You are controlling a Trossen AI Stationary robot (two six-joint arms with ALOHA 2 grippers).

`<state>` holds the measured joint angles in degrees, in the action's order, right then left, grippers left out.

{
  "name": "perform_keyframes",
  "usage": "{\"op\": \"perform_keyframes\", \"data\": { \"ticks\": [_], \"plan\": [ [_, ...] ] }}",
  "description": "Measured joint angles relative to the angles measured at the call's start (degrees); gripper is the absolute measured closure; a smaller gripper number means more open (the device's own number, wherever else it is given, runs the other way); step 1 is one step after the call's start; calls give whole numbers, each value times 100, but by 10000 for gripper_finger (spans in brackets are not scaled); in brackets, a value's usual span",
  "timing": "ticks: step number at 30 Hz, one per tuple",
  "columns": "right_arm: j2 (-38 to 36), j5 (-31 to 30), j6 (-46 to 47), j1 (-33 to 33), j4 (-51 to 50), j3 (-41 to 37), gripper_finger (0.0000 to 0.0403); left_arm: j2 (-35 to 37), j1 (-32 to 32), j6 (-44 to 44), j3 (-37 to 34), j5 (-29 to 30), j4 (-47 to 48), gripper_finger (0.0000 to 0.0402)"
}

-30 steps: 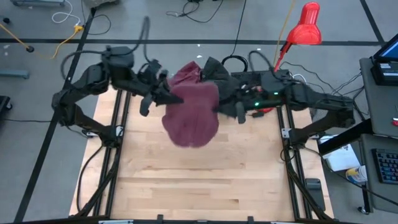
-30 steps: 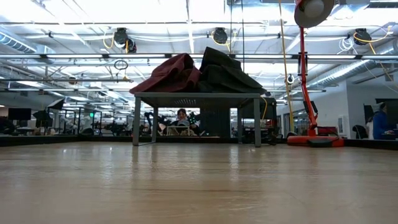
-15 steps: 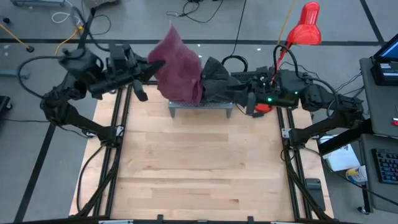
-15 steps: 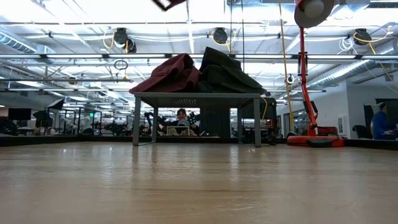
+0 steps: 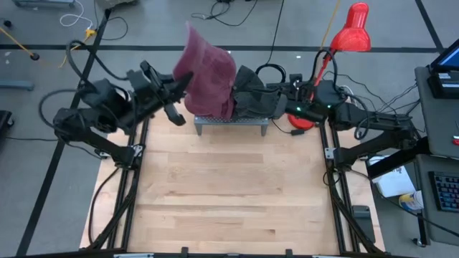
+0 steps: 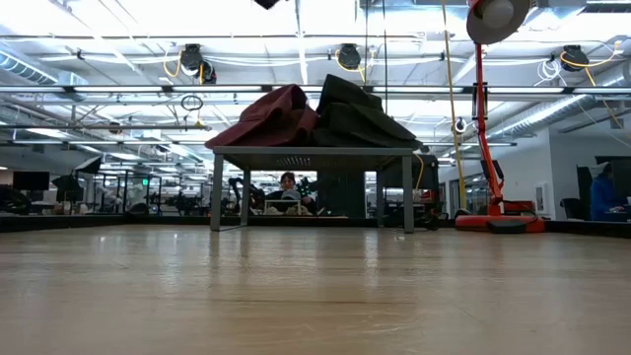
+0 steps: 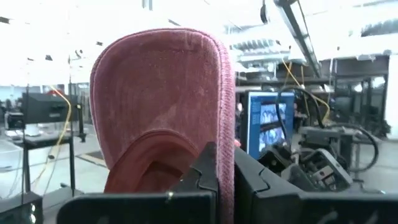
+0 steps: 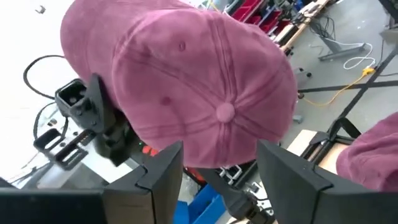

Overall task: Pick & Place hat
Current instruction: Stack the bottom maroon cap on the maroon cap on the shelf

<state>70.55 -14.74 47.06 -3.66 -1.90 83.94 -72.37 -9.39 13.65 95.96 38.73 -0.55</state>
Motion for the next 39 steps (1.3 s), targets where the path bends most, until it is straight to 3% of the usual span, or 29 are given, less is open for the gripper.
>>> {"op": "perform_keyframes", "data": {
  "ticks": [13,17,25,30,39],
  "plan": [
    [-12,17,372,-214,276,-462,202,172,-359,614,-2328,-11,-3827,394],
    [-1,295,557,-212,798,-664,202,170,-305,440,-2729,-381,-4546,394],
    [178,368,784,-214,1284,-854,202,169,-214,78,-2874,-726,-4591,394],
    [337,845,804,-210,2177,-842,202,169,-178,45,-2874,-788,-4357,394],
    [522,1791,1410,-190,2760,-856,207,176,-21,-134,-2874,-744,-4072,394]
  ]
}}
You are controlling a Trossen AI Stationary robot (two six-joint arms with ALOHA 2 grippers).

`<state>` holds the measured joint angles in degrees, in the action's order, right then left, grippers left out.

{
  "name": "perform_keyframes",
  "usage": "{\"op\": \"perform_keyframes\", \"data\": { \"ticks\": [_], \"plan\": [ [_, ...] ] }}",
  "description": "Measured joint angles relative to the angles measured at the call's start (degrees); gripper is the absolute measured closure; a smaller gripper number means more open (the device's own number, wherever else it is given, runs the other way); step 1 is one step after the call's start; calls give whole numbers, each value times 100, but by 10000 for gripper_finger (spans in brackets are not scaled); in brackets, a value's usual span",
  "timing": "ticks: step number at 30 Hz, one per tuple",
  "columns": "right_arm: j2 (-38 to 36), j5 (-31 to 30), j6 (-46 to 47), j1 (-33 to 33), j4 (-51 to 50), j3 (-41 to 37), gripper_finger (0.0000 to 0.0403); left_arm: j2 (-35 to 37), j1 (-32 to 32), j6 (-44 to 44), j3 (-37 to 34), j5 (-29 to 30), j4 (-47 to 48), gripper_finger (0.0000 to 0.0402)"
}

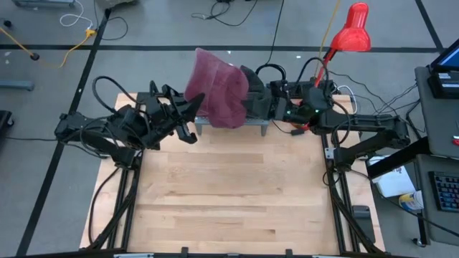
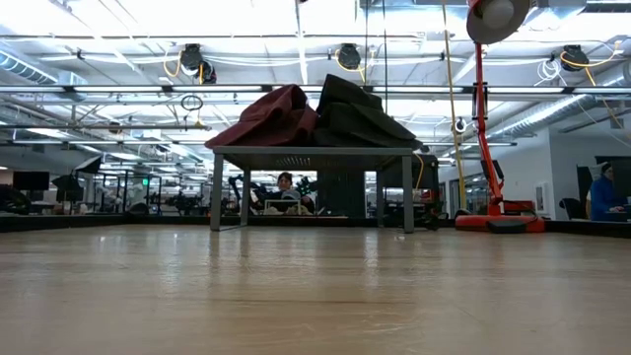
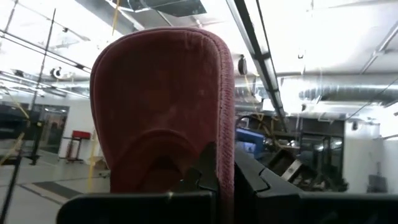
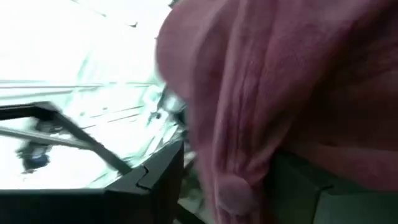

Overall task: Pick & Place hat
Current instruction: Stack the bottom maroon cap on the maroon cap on the shelf

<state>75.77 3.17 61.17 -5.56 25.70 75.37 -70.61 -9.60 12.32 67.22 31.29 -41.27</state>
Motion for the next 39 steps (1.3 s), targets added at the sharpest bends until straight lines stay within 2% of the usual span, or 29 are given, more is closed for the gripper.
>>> {"op": "perform_keyframes", "data": {
  "ticks": [7,14,17,19,23,33,39],
  "plan": [
    [-319,407,184,56,76,0,260,264,4,292,0,149,99,394],
    [-423,287,230,57,51,7,354,237,37,133,0,23,108,393],
    [-431,288,246,31,-287,9,383,217,73,-25,0,-130,146,393],
    [-431,294,404,-35,-653,9,388,200,111,-68,0,-263,109,394],
    [-415,293,406,-87,-903,9,364,195,122,-150,0,-280,136,394],
    [-394,217,456,-84,-744,9,220,193,122,-393,0,-448,207,394],
    [-215,126,524,-84,-668,11,196,193,122,-645,0,-646,204,394]
  ]
}}
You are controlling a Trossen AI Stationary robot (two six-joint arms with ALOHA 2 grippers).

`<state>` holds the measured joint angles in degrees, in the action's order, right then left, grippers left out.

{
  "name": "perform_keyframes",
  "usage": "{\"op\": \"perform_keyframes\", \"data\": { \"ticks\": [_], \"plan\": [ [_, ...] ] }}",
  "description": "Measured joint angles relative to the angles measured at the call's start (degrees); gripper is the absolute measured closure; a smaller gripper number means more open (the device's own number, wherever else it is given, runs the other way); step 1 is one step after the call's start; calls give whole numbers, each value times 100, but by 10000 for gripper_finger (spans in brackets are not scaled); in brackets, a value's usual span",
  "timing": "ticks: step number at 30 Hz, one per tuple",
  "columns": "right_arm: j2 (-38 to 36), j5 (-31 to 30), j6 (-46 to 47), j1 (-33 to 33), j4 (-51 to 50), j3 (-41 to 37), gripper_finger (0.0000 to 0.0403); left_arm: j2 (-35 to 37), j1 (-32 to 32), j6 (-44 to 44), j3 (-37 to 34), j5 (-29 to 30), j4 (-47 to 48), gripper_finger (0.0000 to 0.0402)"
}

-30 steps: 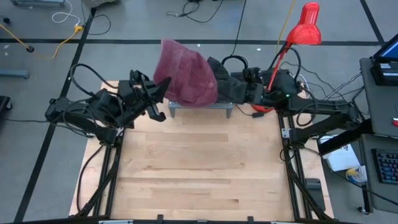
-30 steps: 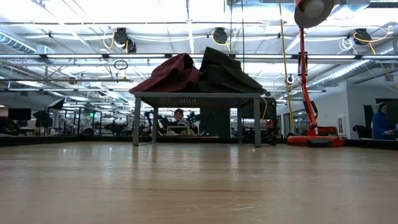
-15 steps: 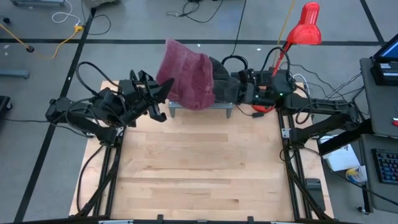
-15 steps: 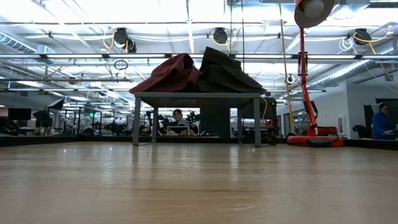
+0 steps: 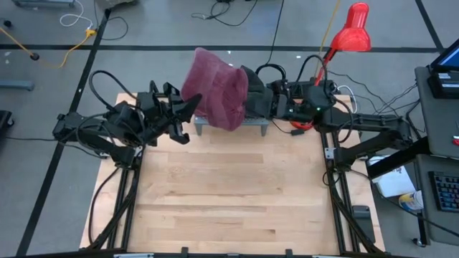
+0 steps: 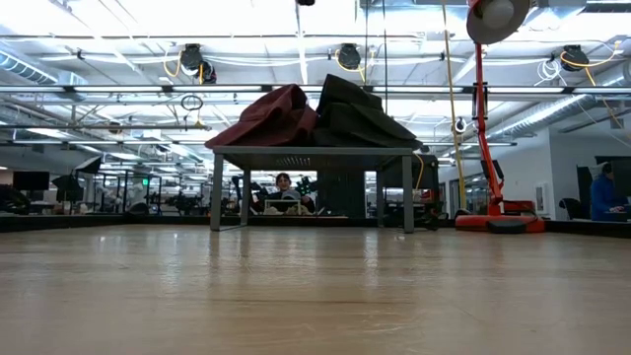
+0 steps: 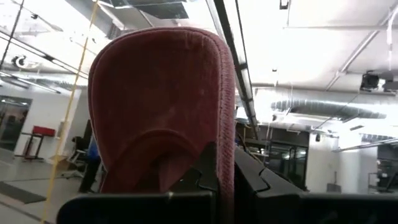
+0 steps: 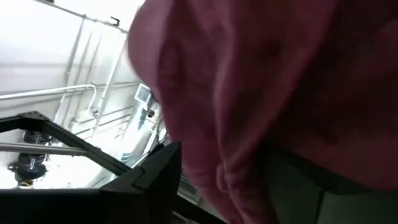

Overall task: Pick & Place hat
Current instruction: Stack the bottom maroon cap on the maroon cap on the shelf

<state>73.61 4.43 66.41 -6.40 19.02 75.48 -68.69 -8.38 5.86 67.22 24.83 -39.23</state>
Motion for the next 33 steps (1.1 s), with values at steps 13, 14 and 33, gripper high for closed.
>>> {"op": "perform_keyframes", "data": {
  "ticks": [13,14,33],
  "plan": [
    [489,341,195,-1,941,-2,234,-83,11,-45,4,-181,-84,394],
    [499,340,195,-1,914,-5,247,-85,9,-34,4,-174,-70,394],
    [-350,1722,403,-459,937,121,397,170,-93,-902,0,53,3005,288]
  ]
}}
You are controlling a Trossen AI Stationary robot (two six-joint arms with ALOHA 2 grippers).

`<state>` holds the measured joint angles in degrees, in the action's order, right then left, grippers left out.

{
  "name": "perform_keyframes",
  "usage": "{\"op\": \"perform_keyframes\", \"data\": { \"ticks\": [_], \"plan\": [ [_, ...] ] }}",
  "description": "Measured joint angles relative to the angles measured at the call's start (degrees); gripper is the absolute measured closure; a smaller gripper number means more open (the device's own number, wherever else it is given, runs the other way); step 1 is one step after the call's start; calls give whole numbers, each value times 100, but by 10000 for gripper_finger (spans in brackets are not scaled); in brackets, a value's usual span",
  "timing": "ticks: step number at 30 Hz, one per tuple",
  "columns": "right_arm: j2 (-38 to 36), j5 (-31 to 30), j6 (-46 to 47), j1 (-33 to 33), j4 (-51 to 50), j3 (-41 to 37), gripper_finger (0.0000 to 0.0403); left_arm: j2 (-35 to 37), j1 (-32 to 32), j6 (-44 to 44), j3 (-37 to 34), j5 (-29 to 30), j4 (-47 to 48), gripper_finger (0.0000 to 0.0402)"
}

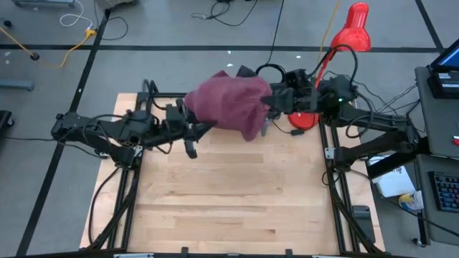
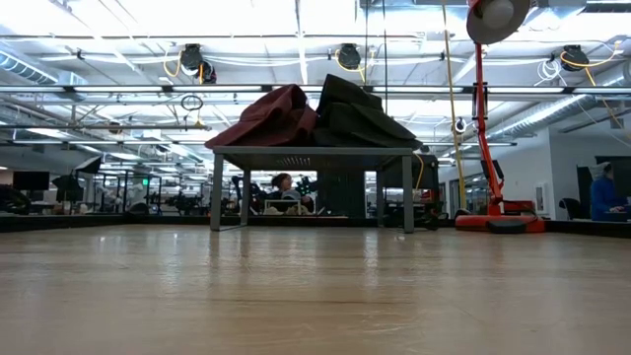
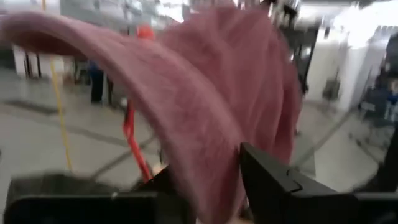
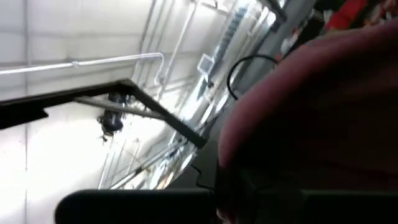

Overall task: Pick & Place hat
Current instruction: Stack the bottom maroon cap on the maroon cap on the shelf

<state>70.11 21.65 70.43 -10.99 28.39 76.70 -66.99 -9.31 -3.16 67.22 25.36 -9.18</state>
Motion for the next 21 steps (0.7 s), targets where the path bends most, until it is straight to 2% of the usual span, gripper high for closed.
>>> {"op": "perform_keyframes", "data": {
  "ticks": [6,12,17,21],
  "plan": [
    [-141,421,110,-230,-549,205,397,5,-152,-483,0,-231,1010,266],
    [-31,565,-167,-467,-1024,644,397,34,-333,-945,0,-780,1310,255],
    [353,526,-517,-649,-1799,1080,397,161,-448,-920,0,-1205,1436,254],
    [791,527,-515,-868,-1873,1482,397,355,-456,-917,0,-1342,1608,254]
  ]
}}
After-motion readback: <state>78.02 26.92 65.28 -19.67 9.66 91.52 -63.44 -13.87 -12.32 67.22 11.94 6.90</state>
